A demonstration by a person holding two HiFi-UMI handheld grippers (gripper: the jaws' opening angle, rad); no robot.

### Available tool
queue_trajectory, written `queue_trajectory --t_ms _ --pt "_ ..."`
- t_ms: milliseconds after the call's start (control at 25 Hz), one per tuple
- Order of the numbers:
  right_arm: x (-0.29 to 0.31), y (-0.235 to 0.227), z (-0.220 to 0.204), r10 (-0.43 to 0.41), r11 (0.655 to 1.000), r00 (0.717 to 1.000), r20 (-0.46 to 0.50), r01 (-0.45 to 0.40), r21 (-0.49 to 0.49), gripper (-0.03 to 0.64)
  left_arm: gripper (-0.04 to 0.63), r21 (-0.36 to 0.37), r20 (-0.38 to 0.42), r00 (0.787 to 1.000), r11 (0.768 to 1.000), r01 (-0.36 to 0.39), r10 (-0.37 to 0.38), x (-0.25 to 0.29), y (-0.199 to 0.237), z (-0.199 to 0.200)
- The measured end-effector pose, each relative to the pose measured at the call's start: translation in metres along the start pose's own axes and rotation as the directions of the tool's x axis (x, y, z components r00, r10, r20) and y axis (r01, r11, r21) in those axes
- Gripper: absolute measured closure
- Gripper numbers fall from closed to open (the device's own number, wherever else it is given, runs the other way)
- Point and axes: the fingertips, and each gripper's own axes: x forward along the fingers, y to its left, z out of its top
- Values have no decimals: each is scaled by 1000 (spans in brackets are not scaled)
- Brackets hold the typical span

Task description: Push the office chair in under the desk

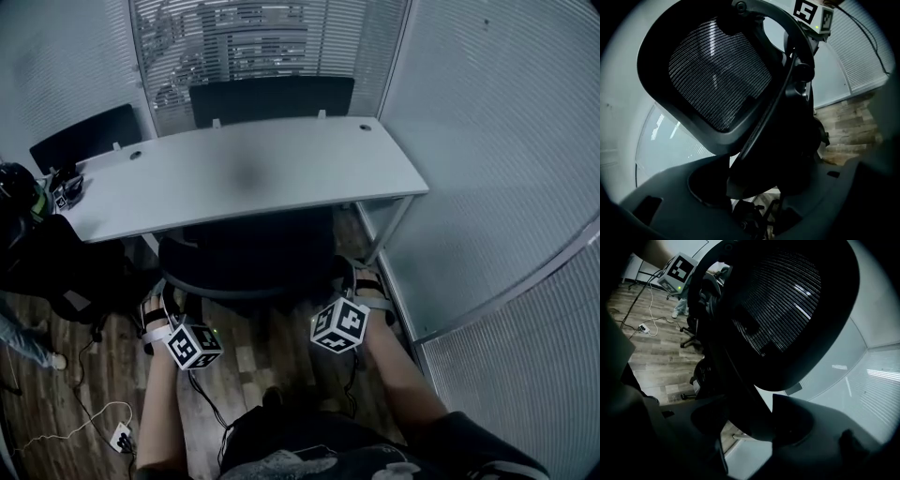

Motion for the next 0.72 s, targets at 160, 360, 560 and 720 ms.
queue_trajectory --t_ms 160,360,560,720 --pt "27 -12 11 -1 1000 1000 -11 1 1 331 330 3 4 1000 1000 7 -7 28 12 -1" --pt "57 -24 20 -16 1000 1000 -11 17 4 331 330 6 16 1000 1000 21 -21 57 21 -1" --pt "78 -35 26 -27 1000 1000 -3 27 3 331 330 13 26 999 999 30 -30 78 27 1" --pt "95 -43 30 -44 999 999 -2 44 1 330 330 18 36 999 999 33 -34 94 32 2"
